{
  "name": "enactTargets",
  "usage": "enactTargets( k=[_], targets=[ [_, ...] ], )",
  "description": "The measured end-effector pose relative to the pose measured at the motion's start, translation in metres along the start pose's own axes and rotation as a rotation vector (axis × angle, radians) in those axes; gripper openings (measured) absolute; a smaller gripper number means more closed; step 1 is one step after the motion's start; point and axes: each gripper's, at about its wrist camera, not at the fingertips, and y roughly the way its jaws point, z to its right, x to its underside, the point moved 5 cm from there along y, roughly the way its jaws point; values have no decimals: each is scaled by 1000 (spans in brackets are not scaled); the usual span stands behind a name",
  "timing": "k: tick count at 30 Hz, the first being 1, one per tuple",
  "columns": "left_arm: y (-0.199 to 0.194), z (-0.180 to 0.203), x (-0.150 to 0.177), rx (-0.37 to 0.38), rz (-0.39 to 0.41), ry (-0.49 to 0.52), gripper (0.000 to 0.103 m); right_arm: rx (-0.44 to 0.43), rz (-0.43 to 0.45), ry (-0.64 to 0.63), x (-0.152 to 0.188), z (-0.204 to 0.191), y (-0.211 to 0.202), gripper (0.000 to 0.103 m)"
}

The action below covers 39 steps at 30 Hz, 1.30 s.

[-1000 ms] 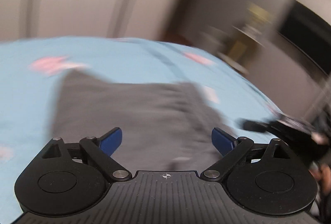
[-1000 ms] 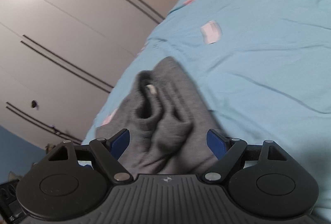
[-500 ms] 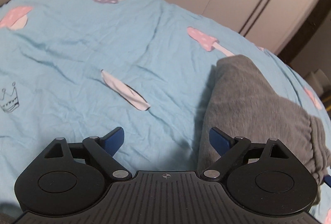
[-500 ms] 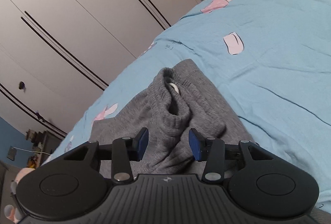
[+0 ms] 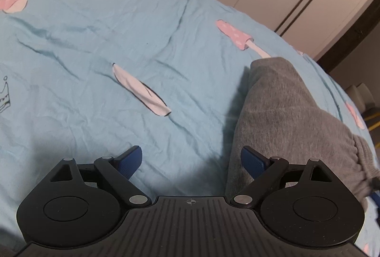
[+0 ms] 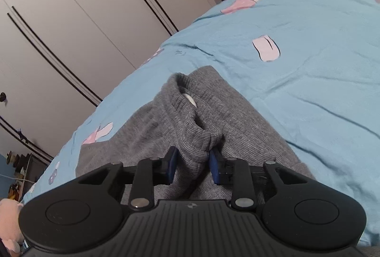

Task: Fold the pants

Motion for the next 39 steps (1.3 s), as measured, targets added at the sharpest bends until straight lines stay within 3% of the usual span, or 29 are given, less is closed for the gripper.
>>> enactTargets(
  k=[3, 5, 7, 9, 11, 13, 15, 21, 25, 27, 29, 30, 34, 36, 39],
  targets=[
    [-5, -4, -1, 14, 10, -30, 95, -147, 61, 94, -9, -6, -36, 21],
    [-4, -5, -1, 20, 8, -44, 95, -151, 74, 99, -10, 1, -49, 21],
    [-1, -4, 0, 22, -8, -41, 95, -30, 31, 69, -5, 17, -41, 21],
    [1, -4, 2, 17, -20, -28, 95, 115, -88, 68, 9, 39, -19, 19],
    [2, -4, 3, 17, -22, -23, 95, 112, -97, 98, 12, 48, -18, 33],
    [3, -6, 3, 15, -26, -33, 95, 138, -79, 86, 4, 48, -25, 57],
    [4, -6, 3, 14, -30, -40, 95, 155, -73, 68, 0, 50, -30, 60],
    [8, -5, 3, 2, -42, -22, 95, 34, -113, 130, 3, 49, -16, 61],
    [11, -5, 3, -1, -48, -37, 95, -17, -153, 194, 0, 50, 1, 81],
    [13, -4, 3, -6, -51, -37, 96, -23, -177, 186, 1, 47, 9, 85],
    [13, -4, 3, -11, -51, -31, 96, -12, -178, 167, 4, 45, 16, 82],
    [13, -3, 4, -11, -51, -29, 96, 4, -172, 161, 5, 45, 17, 68],
    [12, -5, 3, -4, -51, -41, 96, -27, -115, 163, 5, 41, 4, 53],
    [12, -6, 3, -3, -52, -39, 96, -72, -73, 155, 3, 34, -4, 53],
    [11, -6, 4, 0, -54, -38, 96, -57, -102, 189, 4, 38, 7, 70]
  ],
)
